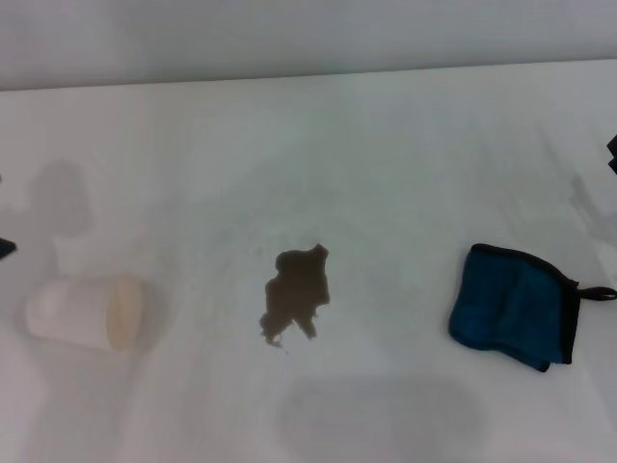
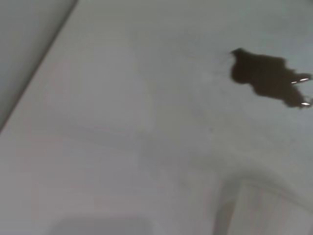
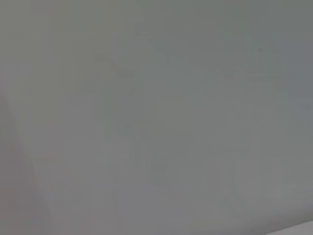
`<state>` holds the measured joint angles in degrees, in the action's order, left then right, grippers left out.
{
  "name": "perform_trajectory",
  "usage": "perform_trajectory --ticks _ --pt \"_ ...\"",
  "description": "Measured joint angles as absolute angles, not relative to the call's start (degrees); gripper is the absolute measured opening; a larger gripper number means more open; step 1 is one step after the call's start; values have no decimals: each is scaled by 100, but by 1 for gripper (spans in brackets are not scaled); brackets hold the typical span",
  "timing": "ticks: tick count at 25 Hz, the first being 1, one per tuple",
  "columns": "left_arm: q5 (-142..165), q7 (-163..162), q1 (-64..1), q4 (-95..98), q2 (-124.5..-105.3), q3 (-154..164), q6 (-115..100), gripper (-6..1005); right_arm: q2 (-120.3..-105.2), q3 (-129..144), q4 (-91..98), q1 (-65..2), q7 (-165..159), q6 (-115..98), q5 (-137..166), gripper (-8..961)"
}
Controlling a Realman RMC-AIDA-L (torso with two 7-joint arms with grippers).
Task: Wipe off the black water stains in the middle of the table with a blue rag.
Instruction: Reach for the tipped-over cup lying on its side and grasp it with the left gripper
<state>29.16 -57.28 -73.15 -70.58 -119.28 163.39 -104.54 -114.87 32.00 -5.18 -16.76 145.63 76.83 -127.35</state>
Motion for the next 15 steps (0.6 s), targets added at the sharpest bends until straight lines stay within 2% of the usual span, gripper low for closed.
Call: perform_trajectory --ticks 15 --pt "3395 -5522 -7141 -5239 -11945 16330 -9918 887 -11487 3187 -519 -1661 14563 7756 -12735 838"
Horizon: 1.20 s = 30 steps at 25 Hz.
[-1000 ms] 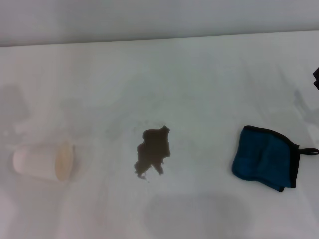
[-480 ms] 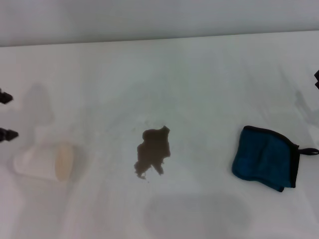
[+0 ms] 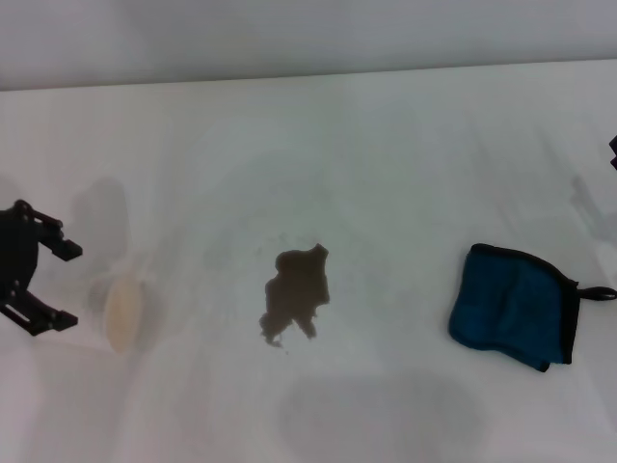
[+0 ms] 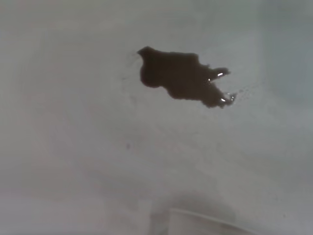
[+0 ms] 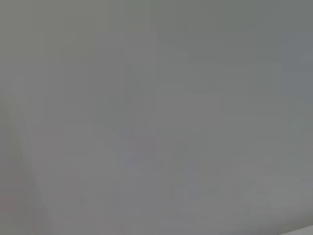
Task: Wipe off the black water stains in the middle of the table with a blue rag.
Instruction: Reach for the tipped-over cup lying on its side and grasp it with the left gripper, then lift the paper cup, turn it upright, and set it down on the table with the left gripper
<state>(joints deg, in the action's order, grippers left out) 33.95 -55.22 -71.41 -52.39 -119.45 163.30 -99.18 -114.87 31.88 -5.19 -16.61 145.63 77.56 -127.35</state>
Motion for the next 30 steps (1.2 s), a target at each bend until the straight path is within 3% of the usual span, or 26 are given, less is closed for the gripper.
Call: perform_trajectory --ticks 30 --pt "3537 -5906 -6859 -3349 -11923 16321 -8225 847 -11470 3193 -421 -1600 14563 7650 -12735 838"
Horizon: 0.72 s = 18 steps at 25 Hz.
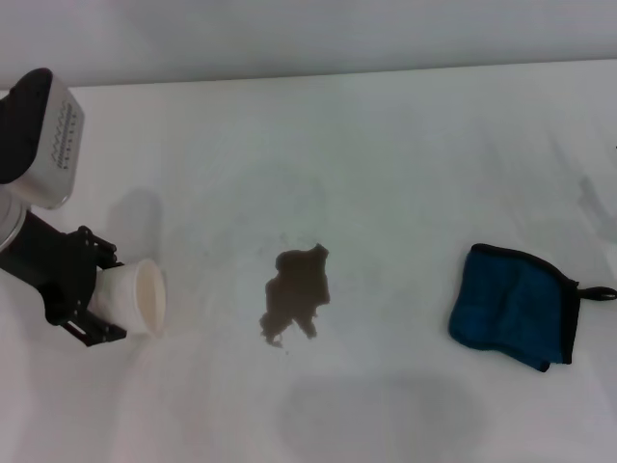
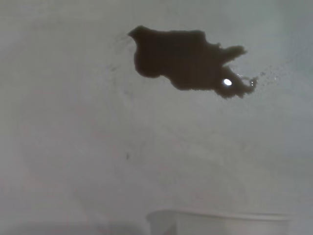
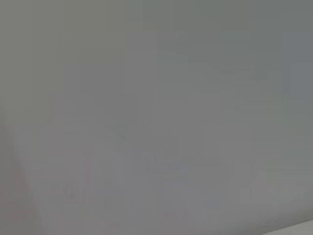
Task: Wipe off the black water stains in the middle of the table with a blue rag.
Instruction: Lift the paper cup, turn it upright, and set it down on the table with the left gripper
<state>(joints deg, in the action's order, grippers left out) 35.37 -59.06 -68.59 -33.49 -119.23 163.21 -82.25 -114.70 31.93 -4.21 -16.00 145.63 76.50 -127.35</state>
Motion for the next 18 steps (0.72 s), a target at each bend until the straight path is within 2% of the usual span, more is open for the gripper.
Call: perform_trajectory --ticks 8,18 --pt "2702 -6025 -6798 -3364 -11902 16311 -8480 777 -11470 3199 -362 -1612 14565 7579 -12735 838" --pt "91 -5453 -6114 -3045 -11890 16313 -8714 699 -11470 3412 -148 -1682 14579 7406 -12735 839"
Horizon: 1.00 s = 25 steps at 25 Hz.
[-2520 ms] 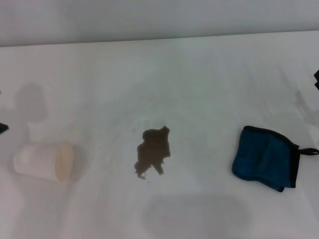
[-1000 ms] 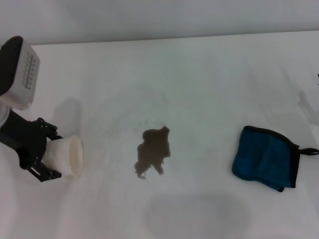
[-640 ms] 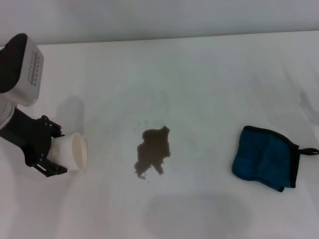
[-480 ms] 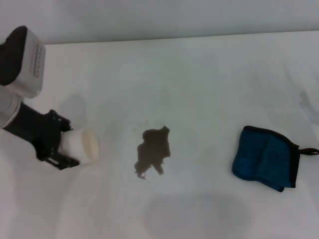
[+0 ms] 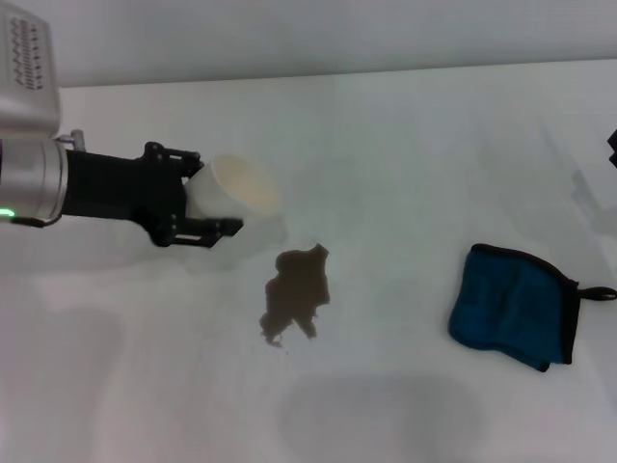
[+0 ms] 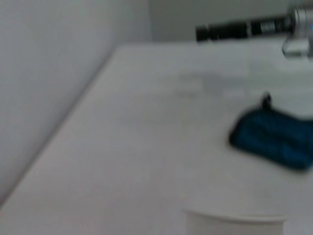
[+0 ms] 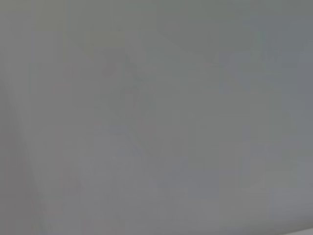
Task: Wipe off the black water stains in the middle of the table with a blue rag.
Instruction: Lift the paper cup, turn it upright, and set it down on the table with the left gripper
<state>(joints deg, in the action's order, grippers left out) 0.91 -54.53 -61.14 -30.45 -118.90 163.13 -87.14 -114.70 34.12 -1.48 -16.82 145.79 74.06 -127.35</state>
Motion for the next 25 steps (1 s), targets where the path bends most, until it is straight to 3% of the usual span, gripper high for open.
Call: perform_trajectory --ticks 17,25 --pt "-3119 -3721 -3601 -1801 -11896 16311 -8707 573 -11451 3776 218 -1582 14572 7326 -12735 839" --pt "-3879 -2781 -2713 -1250 -11904 16303 -8549 506 -11451 3859 277 -1462 14608 7321 -12735 839"
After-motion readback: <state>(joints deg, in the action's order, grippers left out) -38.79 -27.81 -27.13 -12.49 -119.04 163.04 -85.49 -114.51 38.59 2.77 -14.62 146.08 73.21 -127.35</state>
